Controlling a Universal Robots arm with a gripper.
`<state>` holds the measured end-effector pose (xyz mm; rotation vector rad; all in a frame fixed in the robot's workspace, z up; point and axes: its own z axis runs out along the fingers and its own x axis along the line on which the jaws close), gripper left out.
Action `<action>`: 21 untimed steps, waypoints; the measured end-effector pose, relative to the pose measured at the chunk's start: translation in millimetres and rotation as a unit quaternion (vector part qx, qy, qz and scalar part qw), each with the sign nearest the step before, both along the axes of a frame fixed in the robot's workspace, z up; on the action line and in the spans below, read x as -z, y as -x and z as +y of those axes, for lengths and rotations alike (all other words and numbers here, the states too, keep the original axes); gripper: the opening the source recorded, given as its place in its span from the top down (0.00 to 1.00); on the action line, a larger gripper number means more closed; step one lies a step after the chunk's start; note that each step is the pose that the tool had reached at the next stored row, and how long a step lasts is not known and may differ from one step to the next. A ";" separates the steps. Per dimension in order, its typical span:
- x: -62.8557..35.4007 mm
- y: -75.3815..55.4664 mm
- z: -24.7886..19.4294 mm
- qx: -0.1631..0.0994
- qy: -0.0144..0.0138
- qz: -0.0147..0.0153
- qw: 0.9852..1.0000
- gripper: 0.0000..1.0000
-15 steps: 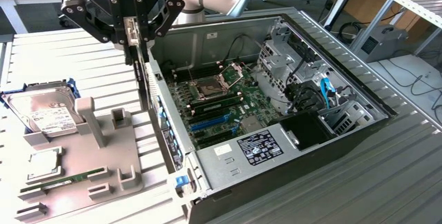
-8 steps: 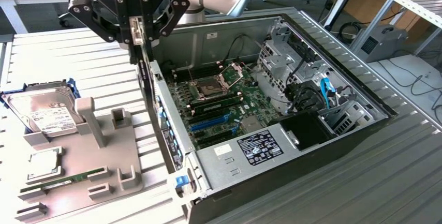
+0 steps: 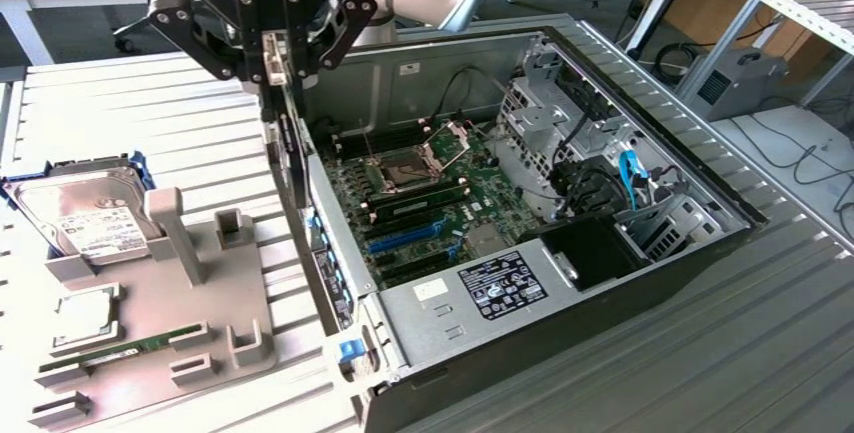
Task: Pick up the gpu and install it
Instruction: 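Pick up the gpu and move the gpu toward the slot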
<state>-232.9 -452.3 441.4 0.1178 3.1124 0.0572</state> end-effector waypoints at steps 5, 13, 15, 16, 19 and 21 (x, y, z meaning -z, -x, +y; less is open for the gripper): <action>0.0 -4.2 0.0 0.000 0.000 0.000 1.000 0.74; 0.0 -10.9 0.0 0.000 0.000 0.000 1.000 0.74; 0.0 -12.9 0.0 0.000 0.000 0.000 1.000 0.74; 0.0 -14.0 0.0 0.000 0.000 0.000 1.000 0.74; 0.0 -16.5 0.0 0.000 0.000 0.000 1.000 0.74; 0.0 -18.3 0.0 0.000 0.000 0.000 1.000 0.74</action>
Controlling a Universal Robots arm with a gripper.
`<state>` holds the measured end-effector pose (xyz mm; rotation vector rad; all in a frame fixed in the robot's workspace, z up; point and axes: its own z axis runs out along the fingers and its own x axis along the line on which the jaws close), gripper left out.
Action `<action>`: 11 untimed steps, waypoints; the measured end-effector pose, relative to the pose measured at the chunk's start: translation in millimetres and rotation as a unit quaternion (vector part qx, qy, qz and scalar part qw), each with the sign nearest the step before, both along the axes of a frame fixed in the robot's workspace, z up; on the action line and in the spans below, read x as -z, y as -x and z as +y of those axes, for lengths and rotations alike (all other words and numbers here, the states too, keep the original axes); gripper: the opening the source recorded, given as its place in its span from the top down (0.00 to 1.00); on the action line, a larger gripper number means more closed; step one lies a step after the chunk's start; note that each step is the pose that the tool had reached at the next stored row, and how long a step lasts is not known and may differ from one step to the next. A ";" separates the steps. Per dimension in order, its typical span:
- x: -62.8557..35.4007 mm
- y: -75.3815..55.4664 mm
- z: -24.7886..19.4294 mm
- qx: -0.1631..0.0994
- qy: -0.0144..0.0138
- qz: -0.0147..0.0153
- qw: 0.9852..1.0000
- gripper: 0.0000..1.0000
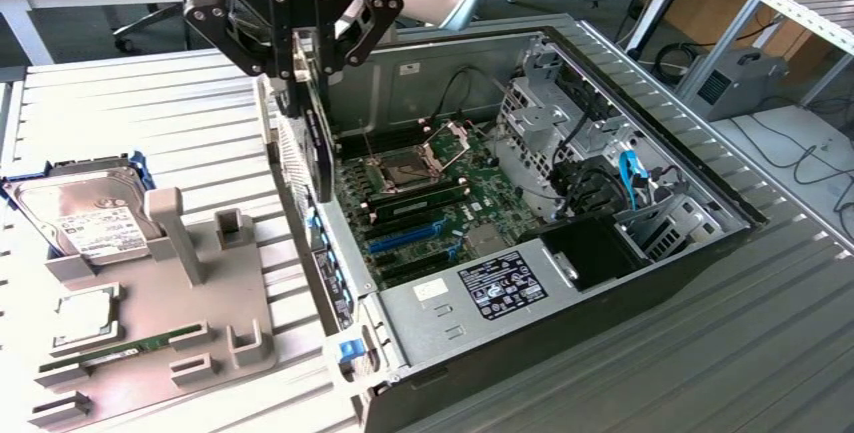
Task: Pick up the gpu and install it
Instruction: 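Pick up the gpu and move the gpu toward the slot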
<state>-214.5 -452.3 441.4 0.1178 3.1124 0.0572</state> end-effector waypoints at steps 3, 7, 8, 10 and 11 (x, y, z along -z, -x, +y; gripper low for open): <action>-0.1 -2.7 0.0 0.000 0.000 0.000 1.000 0.74; 0.0 -6.1 0.0 0.000 0.000 0.000 1.000 0.74; 0.0 -7.0 0.0 0.000 0.000 0.000 1.000 0.74; -0.1 -8.7 0.0 0.000 0.000 0.000 1.000 0.74; -0.1 -9.6 0.0 0.000 0.000 0.000 1.000 0.74</action>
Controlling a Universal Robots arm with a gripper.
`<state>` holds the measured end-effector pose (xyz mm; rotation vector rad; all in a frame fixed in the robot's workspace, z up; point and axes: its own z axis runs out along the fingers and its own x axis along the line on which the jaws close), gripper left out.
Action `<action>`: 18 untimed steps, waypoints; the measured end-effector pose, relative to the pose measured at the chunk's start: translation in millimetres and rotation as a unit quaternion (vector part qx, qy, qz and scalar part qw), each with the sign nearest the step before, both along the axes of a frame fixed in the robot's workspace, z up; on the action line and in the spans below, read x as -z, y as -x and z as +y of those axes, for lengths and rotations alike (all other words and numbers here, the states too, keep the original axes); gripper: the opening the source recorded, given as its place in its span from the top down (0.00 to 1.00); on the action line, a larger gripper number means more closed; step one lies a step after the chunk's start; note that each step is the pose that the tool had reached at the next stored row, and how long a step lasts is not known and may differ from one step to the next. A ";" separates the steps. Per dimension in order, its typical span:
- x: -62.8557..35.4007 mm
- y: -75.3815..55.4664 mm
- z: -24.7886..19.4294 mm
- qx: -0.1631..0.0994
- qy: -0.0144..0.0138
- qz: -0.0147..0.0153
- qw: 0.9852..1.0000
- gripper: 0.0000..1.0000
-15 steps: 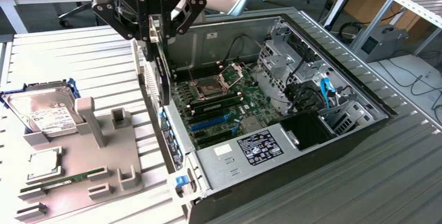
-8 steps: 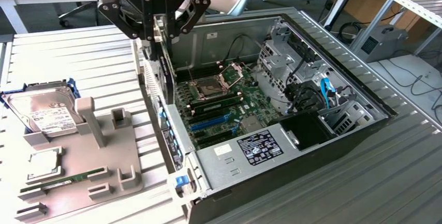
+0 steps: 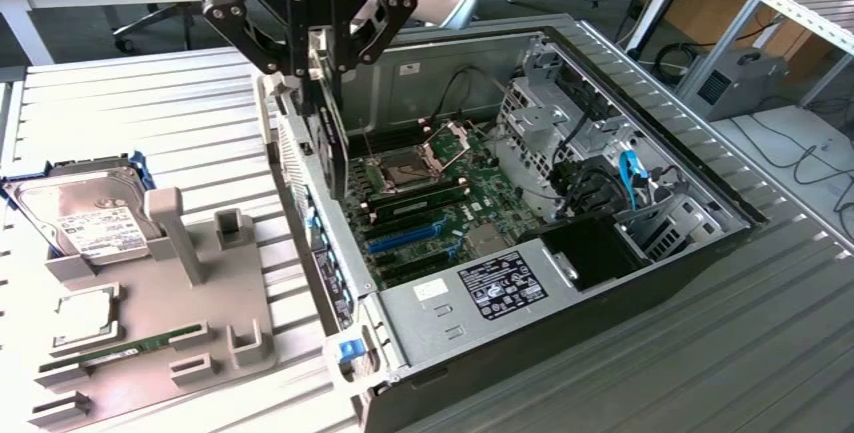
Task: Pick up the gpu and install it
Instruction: 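Pick up the gpu and move the gpu toward the slot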
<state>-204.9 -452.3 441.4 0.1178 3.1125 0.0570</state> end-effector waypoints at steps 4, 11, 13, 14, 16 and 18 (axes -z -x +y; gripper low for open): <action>0.0 -4.3 0.0 0.000 0.000 0.000 1.000 0.74; 0.0 -10.5 0.0 0.000 0.000 0.000 1.000 0.74; 0.0 -12.1 0.0 0.000 0.000 0.000 1.000 0.74; 0.0 -12.5 0.0 0.000 0.000 0.000 1.000 0.74; 0.0 -14.2 0.0 0.000 0.000 0.000 1.000 0.74; 0.0 -16.1 0.0 0.000 0.000 0.000 1.000 0.74</action>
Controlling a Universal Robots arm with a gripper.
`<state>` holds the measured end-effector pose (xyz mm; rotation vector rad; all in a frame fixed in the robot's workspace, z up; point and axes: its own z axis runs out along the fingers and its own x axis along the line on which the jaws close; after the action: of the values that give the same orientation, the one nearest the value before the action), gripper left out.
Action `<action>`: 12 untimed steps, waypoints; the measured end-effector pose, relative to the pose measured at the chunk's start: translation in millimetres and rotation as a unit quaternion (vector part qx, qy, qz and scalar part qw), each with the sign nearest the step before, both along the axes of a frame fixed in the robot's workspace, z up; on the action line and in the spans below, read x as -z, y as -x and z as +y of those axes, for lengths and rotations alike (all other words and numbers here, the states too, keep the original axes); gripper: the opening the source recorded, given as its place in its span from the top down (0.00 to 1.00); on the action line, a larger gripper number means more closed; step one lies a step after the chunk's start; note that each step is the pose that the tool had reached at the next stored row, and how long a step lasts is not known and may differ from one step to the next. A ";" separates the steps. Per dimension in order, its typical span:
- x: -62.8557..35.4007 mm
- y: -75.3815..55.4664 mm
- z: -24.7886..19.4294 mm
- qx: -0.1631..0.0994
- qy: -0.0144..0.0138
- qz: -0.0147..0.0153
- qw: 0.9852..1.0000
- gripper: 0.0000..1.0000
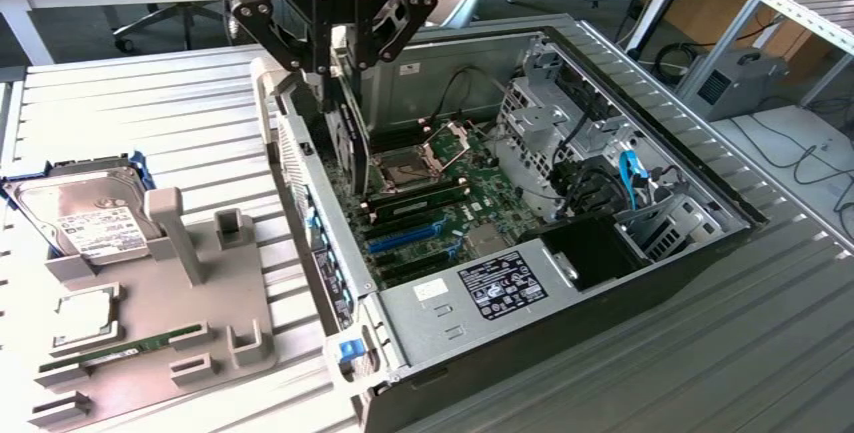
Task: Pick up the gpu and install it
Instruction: 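Pick up the gpu and move the gpu toward the slot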
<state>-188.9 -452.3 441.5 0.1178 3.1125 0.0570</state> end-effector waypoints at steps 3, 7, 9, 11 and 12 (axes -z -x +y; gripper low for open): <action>0.0 -3.0 0.0 0.000 0.000 0.000 1.000 0.74; 0.0 -6.6 0.0 0.000 0.000 0.000 1.000 0.74; 0.0 -8.3 0.0 0.000 0.000 0.000 1.000 0.74; 0.0 -9.9 0.0 0.000 0.000 0.000 1.000 0.74; 0.0 -10.7 0.0 0.000 0.000 0.000 1.000 0.74</action>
<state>-178.2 -452.3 441.4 0.1178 3.1124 0.0571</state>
